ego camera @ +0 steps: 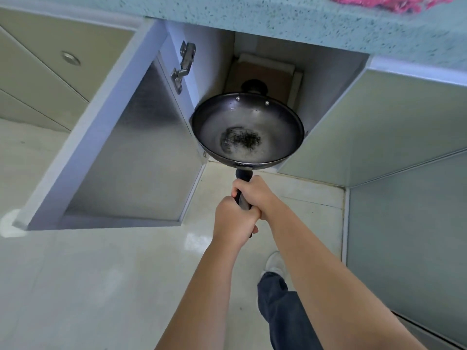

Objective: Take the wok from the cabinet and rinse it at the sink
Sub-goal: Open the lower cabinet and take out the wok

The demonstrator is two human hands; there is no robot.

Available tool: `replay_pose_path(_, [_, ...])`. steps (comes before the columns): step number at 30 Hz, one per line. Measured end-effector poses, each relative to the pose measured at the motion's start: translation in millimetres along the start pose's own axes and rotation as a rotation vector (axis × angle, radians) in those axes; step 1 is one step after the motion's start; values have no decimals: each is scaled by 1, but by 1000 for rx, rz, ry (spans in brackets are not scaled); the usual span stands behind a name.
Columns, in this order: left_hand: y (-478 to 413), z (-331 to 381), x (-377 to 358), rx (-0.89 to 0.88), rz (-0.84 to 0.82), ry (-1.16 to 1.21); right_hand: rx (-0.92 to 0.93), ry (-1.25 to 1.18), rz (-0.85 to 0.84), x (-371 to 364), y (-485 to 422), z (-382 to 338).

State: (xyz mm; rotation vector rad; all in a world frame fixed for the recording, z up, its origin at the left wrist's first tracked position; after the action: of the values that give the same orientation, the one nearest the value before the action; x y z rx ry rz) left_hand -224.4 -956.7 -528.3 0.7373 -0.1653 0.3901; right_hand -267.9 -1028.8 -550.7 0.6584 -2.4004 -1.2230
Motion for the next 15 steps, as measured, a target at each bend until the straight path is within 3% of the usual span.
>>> replay_pose_path(15, [125, -72, 71, -17, 20, -70, 61, -134, 81, -84, 113, 69])
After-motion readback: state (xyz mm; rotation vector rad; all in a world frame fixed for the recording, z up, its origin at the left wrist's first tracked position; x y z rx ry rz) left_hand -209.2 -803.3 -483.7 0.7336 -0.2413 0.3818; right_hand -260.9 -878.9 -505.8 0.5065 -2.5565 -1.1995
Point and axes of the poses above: each hand's wrist, its own y-axis away from the middle knuckle, its own x-axis out of the back of the hand, z = x × y, the point moved 4 cm from there along -y, towards the middle knuckle, and after that the axes turned 6 degrees about -x, right-handed, at the moved point
